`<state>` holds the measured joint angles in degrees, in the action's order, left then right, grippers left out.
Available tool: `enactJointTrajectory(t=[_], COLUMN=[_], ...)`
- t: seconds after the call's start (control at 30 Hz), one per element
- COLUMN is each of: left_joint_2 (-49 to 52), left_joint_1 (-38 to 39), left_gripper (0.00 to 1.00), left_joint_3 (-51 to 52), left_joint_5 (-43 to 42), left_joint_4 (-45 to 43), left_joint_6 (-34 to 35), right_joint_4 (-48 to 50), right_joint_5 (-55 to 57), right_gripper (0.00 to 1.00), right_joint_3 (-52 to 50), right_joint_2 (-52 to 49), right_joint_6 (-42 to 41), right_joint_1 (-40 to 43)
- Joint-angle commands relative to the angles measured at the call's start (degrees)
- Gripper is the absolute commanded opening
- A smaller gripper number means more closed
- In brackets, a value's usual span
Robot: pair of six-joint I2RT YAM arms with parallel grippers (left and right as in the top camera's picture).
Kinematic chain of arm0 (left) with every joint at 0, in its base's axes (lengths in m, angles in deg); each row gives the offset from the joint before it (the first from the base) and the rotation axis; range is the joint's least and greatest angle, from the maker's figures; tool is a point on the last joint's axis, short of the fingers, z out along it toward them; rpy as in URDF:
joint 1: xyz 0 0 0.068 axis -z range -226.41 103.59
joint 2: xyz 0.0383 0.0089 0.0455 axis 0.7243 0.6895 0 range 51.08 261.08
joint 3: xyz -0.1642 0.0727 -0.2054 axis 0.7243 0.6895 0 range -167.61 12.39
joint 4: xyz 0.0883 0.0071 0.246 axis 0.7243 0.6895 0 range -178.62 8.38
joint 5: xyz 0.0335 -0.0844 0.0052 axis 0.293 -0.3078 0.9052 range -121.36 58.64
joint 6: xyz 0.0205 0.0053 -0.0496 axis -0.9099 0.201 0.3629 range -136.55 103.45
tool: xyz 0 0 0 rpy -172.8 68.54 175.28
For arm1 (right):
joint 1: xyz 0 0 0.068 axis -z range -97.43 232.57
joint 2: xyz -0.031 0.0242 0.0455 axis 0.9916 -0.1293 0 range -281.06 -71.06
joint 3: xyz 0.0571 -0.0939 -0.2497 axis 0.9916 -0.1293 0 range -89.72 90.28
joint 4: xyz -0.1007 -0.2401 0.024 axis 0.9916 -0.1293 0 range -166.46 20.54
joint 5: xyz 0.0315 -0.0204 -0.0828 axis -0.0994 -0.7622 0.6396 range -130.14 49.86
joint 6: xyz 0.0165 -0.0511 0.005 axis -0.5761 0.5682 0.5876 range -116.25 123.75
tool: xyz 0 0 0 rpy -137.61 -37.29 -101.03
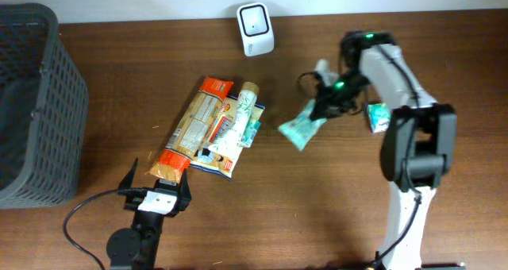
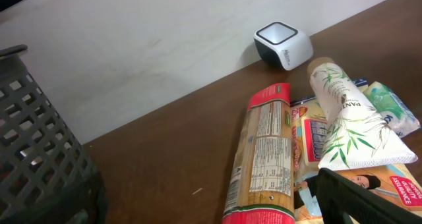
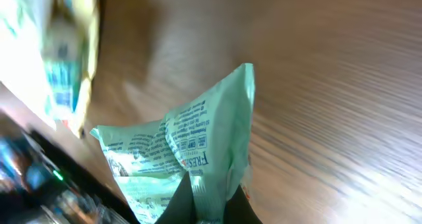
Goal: Scan the item barcode
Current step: 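Lift the green wrapped pack and carry it toward the white scanner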
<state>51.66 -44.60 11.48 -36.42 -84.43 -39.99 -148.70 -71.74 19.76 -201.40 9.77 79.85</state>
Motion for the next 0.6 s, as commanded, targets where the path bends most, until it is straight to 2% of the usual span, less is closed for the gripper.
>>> enactJointTrajectory(t=[0.0, 0.03, 0.07, 0.1, 0.23, 0.27, 0.3, 0.37, 0.47, 0.5, 0.57], left_joint_2=[-0.3, -0.3, -0.3, -0.3, -0.3, -0.3, -0.3, -0.3, -0.3, -0.3, -0.3], left_joint_1=[-0.1, -0.1, -0.1, -0.1, -0.1, -0.1, -0.1, -0.1, -0.1, -0.1, -0.1], left_gripper=[0.99, 0.99, 0.99, 0.99, 0.99, 0.99, 0.99, 0.99, 0.99, 0.99, 0.99], left_joint_3=[0.4, 0.4, 0.4, 0.4, 0.4, 0.4, 0.4, 0.4, 0.4, 0.4, 0.4], left_joint_5=[0.4, 0.4, 0.4, 0.4, 0.4, 0.4, 0.4, 0.4, 0.4, 0.4, 0.4], left_joint_4=[0.0, 0.0, 0.0, 0.0, 0.0, 0.0, 0.0, 0.0, 0.0, 0.0, 0.0], left_joint_6=[-0.9, -0.9, -0.9, -0.9, -0.9, -0.9, -0.9, -0.9, -0.9, -0.9, -0.9], right_joint_4=[0.9, 2.2, 3.4, 3.1, 4.8, 5.6, 6.4, 11.1, 11.8, 11.1, 8.5], right_joint_5=[8.4, 10.8, 10.9, 10.9, 10.9, 10.8, 10.8, 8.4, 4.8, 4.8, 4.8], right_gripper=[0.04, 0.04, 0.22, 0.54, 0.68, 0.76, 0.78, 0.78, 0.73, 0.68, 0.45], right_joint_3=[-0.6, -1.9, -3.4, -3.6, -3.0, -2.5, -2.4, -2.4, -3.0, -4.0, -4.5], right_joint_2=[2.7, 2.6, 2.6, 2.6, 2.6, 2.6, 2.6, 2.6, 1.4, 0.7, -1.3], right_joint_6=[-18.6, -21.2, -21.2, -16.5, -3.0, 6.4, 13.8, 22.3, 22.7, 22.4, 22.0], right_joint_1=[0.9, 0.3, -0.7, -1.9, 0.2, 1.4, 2.1, 2.0, 0.1, -0.4, -0.4])
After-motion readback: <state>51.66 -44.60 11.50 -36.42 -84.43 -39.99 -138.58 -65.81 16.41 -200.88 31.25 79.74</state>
